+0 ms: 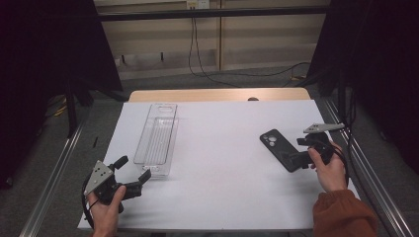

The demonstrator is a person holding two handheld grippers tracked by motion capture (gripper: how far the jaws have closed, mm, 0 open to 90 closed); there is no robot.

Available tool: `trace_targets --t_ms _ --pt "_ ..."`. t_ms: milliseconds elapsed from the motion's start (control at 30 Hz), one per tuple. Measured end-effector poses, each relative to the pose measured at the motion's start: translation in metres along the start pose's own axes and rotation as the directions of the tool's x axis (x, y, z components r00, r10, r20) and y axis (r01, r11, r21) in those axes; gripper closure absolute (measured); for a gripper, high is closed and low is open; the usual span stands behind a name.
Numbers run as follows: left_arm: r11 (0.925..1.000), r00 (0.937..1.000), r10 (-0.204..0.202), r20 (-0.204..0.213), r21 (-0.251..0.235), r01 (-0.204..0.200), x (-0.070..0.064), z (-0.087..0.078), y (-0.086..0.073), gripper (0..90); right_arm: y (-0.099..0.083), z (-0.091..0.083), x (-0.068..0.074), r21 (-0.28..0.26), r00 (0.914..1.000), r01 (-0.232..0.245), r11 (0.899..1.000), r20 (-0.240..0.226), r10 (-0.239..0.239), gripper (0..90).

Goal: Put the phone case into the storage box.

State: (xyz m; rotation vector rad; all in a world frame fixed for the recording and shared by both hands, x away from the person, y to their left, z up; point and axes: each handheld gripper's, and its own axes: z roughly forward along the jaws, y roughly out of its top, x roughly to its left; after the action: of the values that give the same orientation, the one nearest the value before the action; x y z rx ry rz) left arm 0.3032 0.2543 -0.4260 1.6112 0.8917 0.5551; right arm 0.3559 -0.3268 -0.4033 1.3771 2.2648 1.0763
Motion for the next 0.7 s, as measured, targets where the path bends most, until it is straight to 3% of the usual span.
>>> trace_targets --t_ms 167,267,333,367,500,700 --pt "1.0 1.0 0.002 -0.003 0.005 -0.002 0.0 0.0 0.0 2.6 0.006 0.006 -0.01 0.06 0.9988 -0.034 0.998 0.038 0.032 5.0" --pt "1.0 1.0 0.0 -0.006 0.005 0.0 0.0 0.0 0.0 2.6 0.008 0.013 -0.014 0.09 0.9973 -0.067 0.994 0.034 0.064 4.7" --pt "1.0 1.0 0.001 -0.007 0.003 -0.001 0.0 0.0 0.0 2.6 0.009 0.015 -0.015 0.107 0.9975 -0.066 0.992 0.032 0.063 4.4" --pt "1.0 1.0 0.001 -0.007 0.005 -0.001 0.001 0.0 0.0 2.6 0.012 0.02 -0.017 0.153 0.9982 -0.052 0.987 0.039 0.047 4.1" --pt "1.0 1.0 0.004 -0.004 0.007 -0.004 0.001 0.0 0.0 2.6 0.018 0.027 -0.022 0.186 0.9993 -0.03 0.982 0.027 0.026 4.1" --pt "1.0 1.0 0.003 -0.006 0.006 -0.003 0.001 0.0 0.0 2.6 0.03 0.047 -0.028 0.295 1.0 -0.002 0.956 0.006 0.0 6.1"
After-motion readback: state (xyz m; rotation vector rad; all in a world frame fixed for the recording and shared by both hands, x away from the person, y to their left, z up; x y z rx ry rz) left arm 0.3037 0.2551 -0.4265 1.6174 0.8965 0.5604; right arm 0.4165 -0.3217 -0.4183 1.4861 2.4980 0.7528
